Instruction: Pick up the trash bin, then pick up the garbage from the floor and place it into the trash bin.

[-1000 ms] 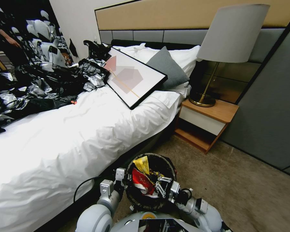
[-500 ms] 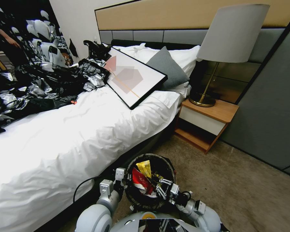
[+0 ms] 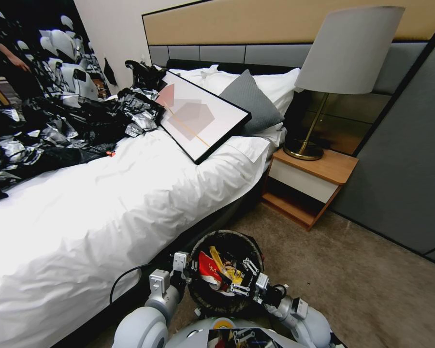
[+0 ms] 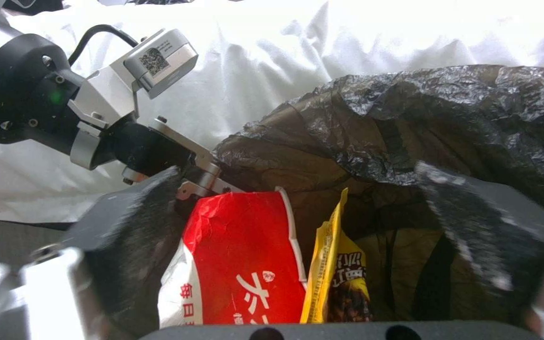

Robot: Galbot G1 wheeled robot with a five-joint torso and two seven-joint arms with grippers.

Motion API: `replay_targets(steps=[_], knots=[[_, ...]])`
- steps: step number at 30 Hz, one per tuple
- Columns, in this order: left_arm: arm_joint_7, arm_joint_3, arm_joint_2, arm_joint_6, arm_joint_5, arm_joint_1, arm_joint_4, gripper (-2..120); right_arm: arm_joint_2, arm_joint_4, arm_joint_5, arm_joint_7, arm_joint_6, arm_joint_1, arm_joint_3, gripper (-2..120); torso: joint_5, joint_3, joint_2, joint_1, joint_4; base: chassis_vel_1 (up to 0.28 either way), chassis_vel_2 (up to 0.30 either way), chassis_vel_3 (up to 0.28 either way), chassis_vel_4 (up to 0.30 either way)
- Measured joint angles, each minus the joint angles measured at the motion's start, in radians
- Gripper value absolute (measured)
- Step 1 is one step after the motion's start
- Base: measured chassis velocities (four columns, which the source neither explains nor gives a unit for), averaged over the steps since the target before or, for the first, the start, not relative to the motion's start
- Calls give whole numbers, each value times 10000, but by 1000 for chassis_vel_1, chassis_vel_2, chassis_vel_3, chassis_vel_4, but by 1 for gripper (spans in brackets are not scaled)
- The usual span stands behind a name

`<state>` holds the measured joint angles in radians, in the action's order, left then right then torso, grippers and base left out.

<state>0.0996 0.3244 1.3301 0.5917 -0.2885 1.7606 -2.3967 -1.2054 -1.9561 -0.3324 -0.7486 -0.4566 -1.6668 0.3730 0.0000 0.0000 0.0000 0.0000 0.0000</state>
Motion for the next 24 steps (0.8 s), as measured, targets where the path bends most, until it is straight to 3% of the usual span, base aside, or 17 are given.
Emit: replay_targets(steps=[16, 24], knots=[[-37, -5, -8, -4, 52, 12, 12, 0, -143, -699, -31, 143, 0, 22, 38, 100, 0, 0, 0, 0, 0, 0, 0, 0, 0], [-39, 55, -18, -93, 87, 54, 59, 0, -611, -2676, -568, 1126, 256, 344, 641, 100, 0, 0, 0, 0, 0, 0, 0, 0, 0]])
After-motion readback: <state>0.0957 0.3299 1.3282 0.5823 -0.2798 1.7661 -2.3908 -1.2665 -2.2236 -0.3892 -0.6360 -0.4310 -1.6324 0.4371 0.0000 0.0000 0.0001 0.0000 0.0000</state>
